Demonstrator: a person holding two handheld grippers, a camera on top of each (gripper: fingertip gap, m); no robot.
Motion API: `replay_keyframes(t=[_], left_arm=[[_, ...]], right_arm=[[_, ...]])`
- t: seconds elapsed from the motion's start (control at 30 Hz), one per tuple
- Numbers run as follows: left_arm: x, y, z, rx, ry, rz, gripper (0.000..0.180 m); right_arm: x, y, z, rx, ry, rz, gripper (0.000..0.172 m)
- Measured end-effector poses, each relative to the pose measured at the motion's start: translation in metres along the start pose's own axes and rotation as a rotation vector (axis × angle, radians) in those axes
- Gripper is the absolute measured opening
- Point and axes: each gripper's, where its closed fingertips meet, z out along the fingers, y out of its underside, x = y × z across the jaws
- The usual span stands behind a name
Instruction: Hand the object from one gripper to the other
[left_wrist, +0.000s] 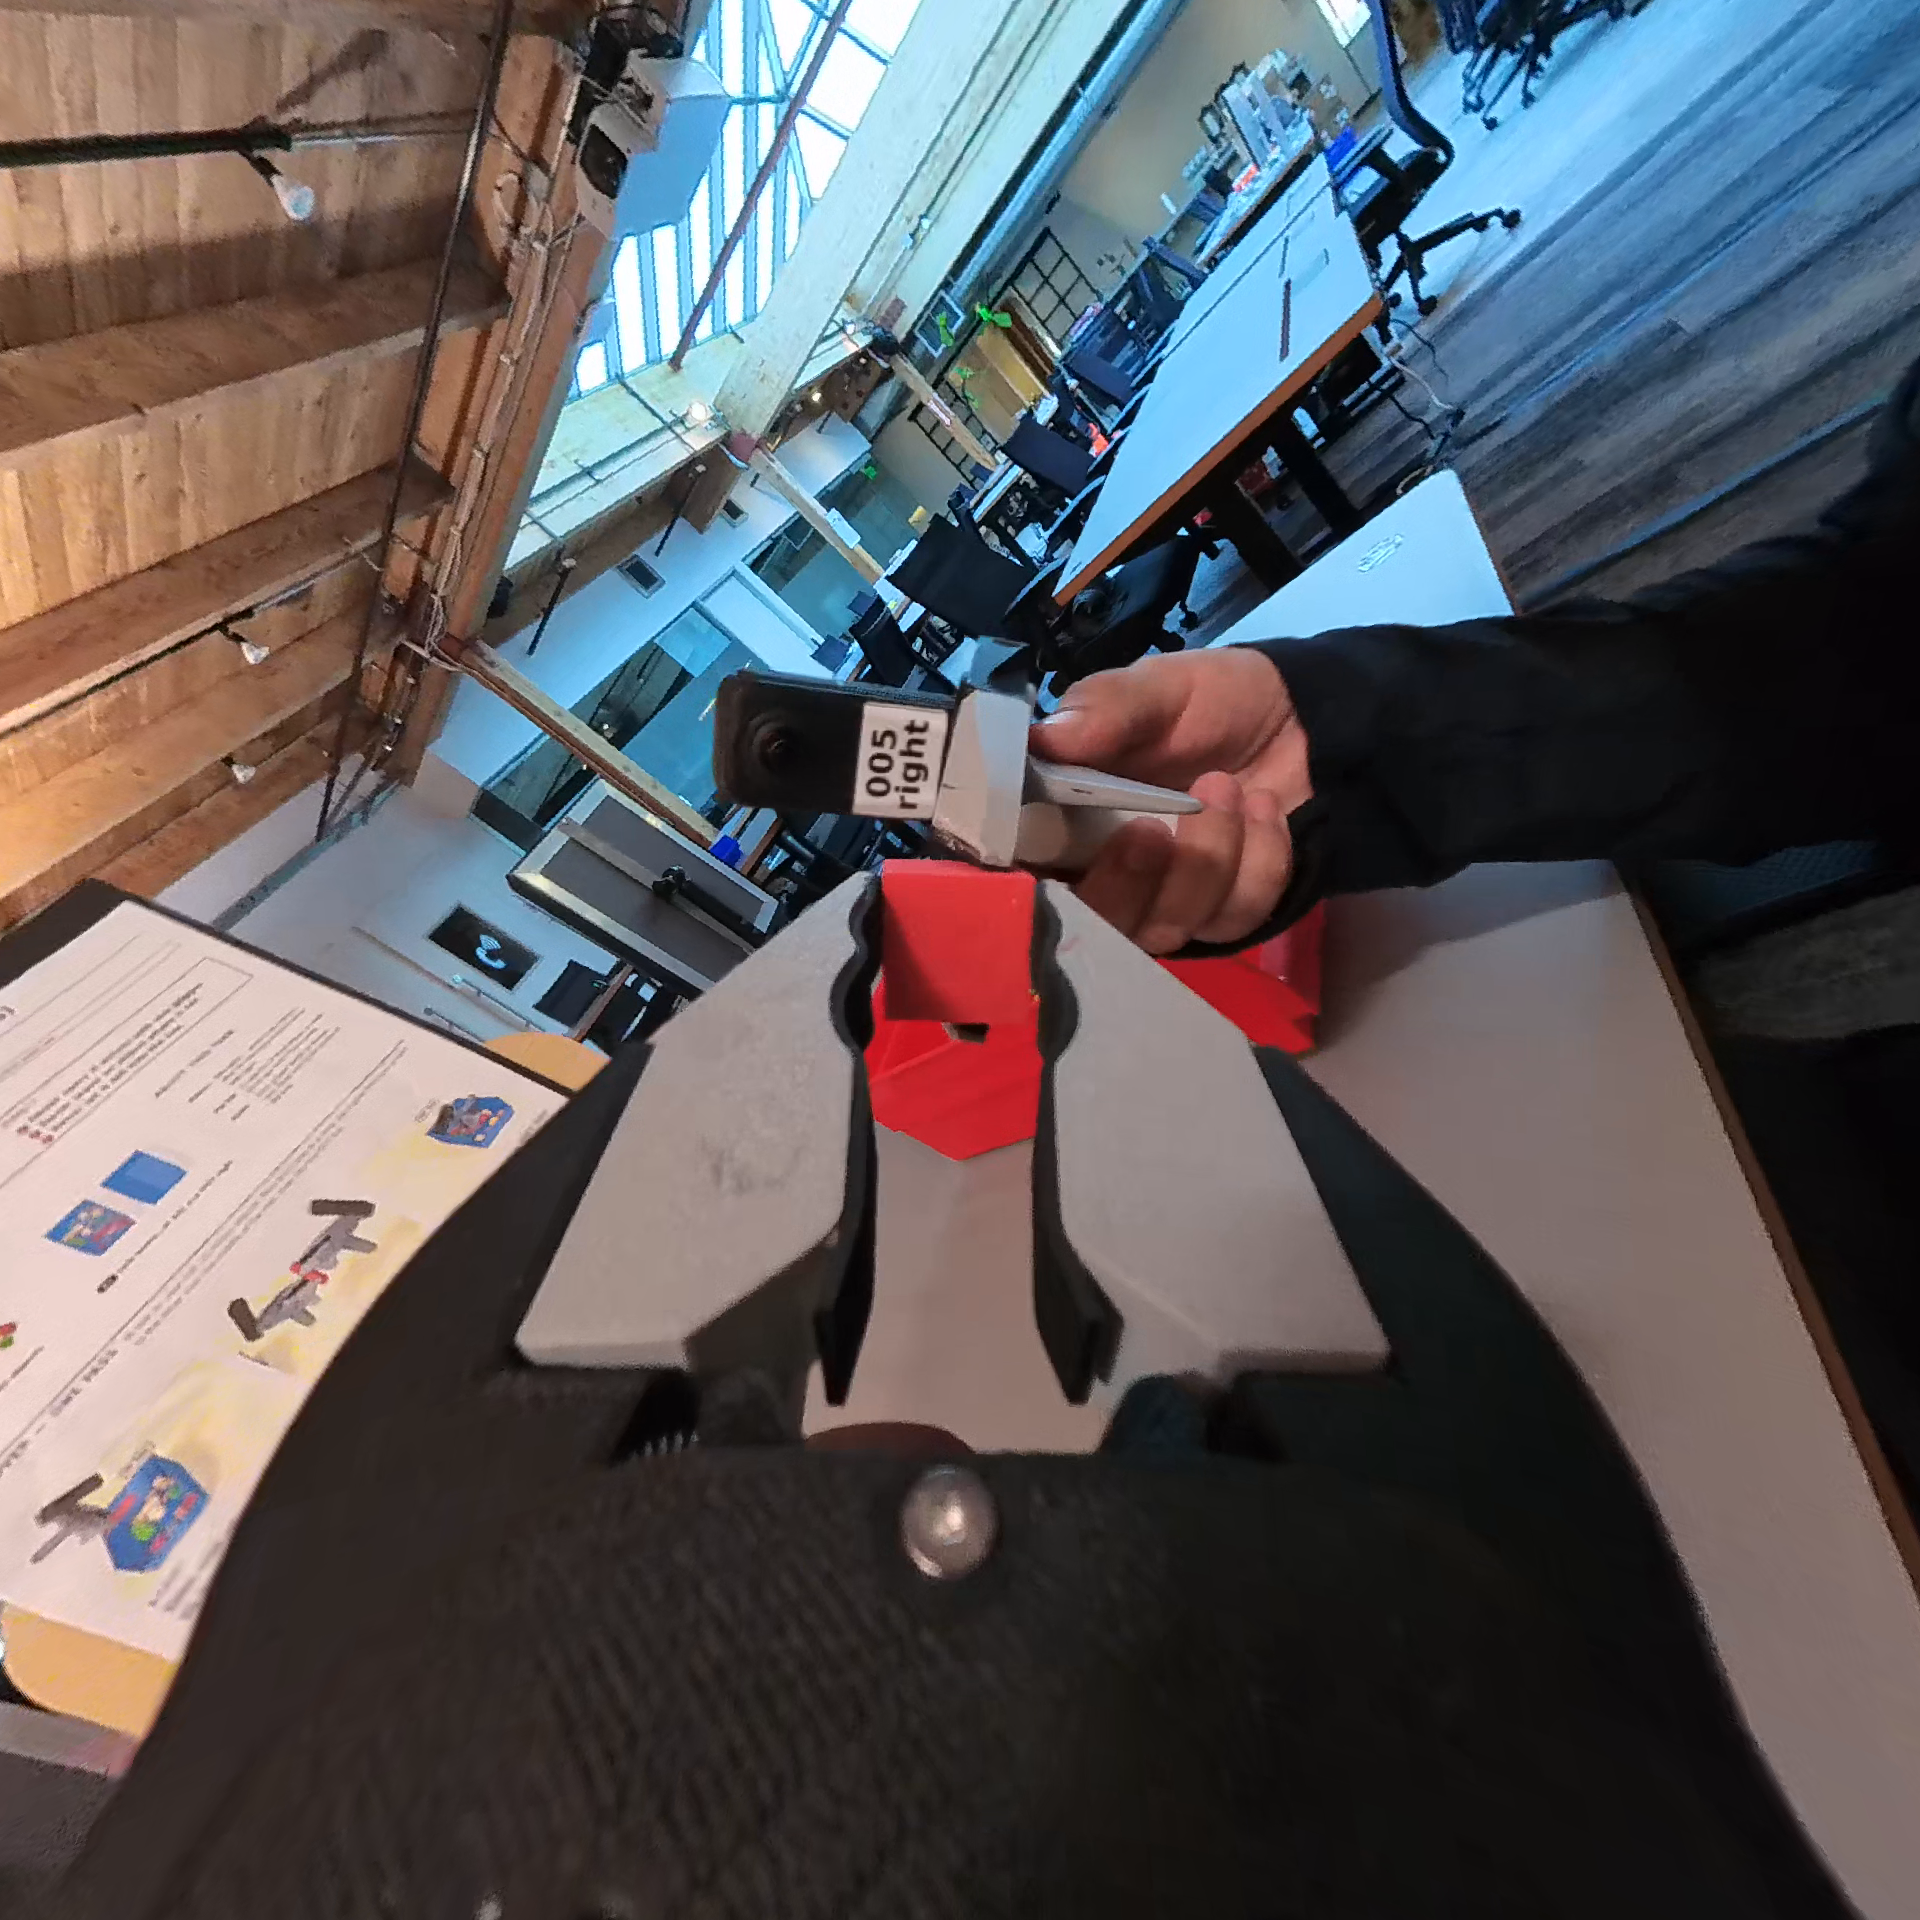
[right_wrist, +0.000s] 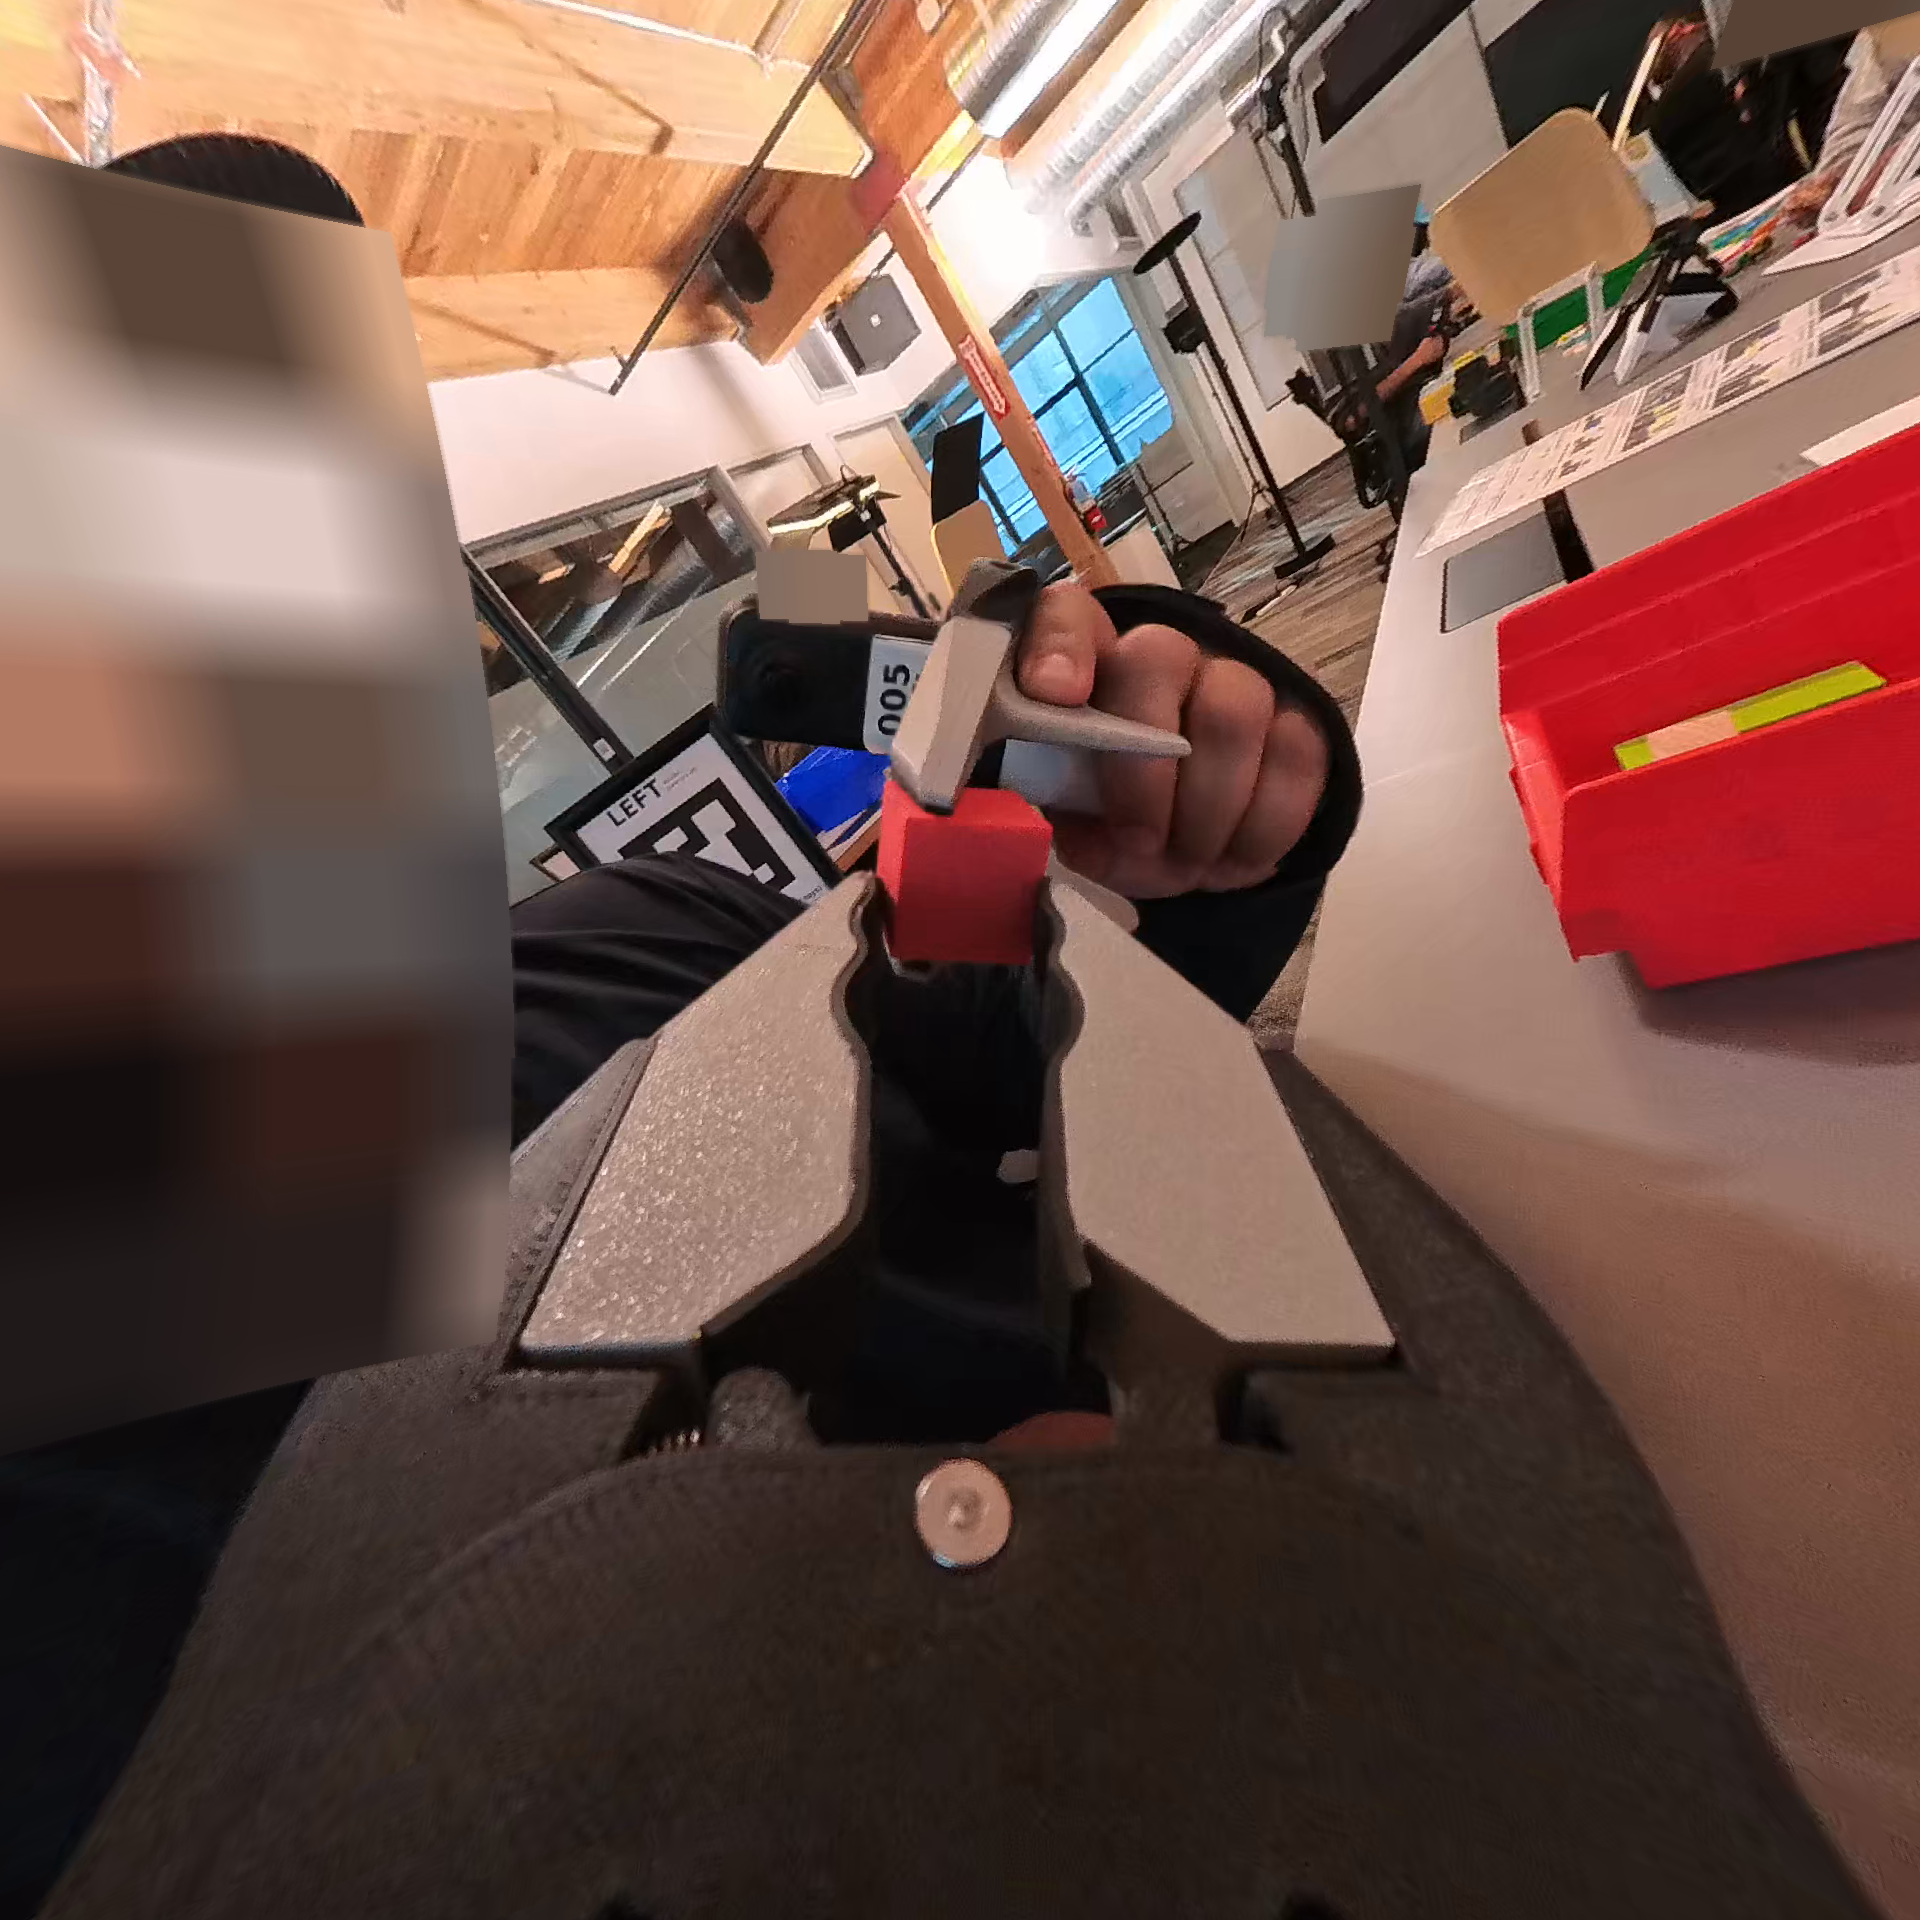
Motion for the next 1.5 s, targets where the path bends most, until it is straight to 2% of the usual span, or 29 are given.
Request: replay_keyframes(t=[0.17, 0.27, 0.33, 0.4, 0.47, 0.53, 0.6, 0.67, 0.73, 0.93, 1.0, 1.07, 1.17, 1.23, 1.3, 1.4, 1.5], left_arm=[[-0.008, 0.019, -0.001, -0.042, -0.017, -0.143, 0.030], [-0.013, 0.025, -0.009, -0.035, -0.031, -0.206, 0.037], [-0.016, 0.028, -0.016, -0.031, -0.040, -0.230, 0.041], [-0.021, 0.031, -0.024, -0.037, -0.064, -0.263, 0.038], [-0.030, 0.040, -0.031, -0.065, -0.114, -0.300, 0.037], [-0.039, 0.054, -0.037, -0.107, -0.167, -0.345, 0.035], [-0.045, 0.070, -0.042, -0.147, -0.194, -0.409, 0.030], [-0.052, 0.084, -0.046, -0.182, -0.214, -0.491, 0.022], [-0.060, 0.097, -0.052, -0.228, -0.242, -0.565, 0.022], [-0.074, 0.138, -0.082, -0.400, -0.348, -0.658, 0.024], [-0.082, 0.162, -0.108, -0.546, -0.402, -0.651, 0.024], [-0.103, 0.188, -0.157, -0.686, -0.557, -0.675, 0.027], [-0.106, 0.215, -0.221, -0.807, -0.645, -0.819, 0.031], [-0.107, 0.237, -0.260, -0.964, -0.653, -0.830, 0.035], [-0.112, 0.257, -0.290, -1.092, -0.646, -0.852, 0.037], [-0.102, 0.280, -0.293, -1.173, -0.536, -1.019, 0.038], [-0.080, 0.305, -0.297, -1.395, -0.426, -1.029, 0.038]], right_arm=[[0.022, -0.009, -0.010, 0.047, 0.157, -0.028, 0.025], [0.028, -0.022, -0.035, 0.093, 0.274, -0.077, 0.025], [0.044, -0.033, -0.075, 0.121, 0.501, -0.158, 0.025], [0.063, -0.042, -0.135, 0.134, 0.818, -0.227, 0.025], [0.078, -0.036, -0.205, 0.089, 1.151, -0.244, 0.026], [0.087, -0.019, -0.254, 0.020, 1.331, -0.195, 0.025], [0.096, 0.004, -0.273, -0.080, 1.365, -0.123, 0.026], [0.108, 0.027, -0.280, -0.190, 1.372, -0.048, 0.026], [0.119, 0.049, -0.285, -0.314, 1.389, 0.008, 0.026], [0.133, 0.094, -0.280, -0.547, 1.352, 0.126, 0.026], [0.138, 0.106, -0.282, -0.609, 1.364, 0.164, 0.026], [0.144, 0.116, -0.288, -0.672, 1.396, 0.197, 0.026], [0.151, 0.118, -0.295, -0.687, 1.451, 0.223, 0.025], [0.152, 0.118, -0.299, -0.705, 1.477, 0.229, 0.026], [0.149, 0.123, -0.297, -0.750, 1.464, 0.230, 0.036], [0.141, 0.122, -0.294, -0.775, 1.466, 0.203, 0.042], [0.133, 0.111, -0.289, -0.731, 1.478, 0.165, 0.043]])
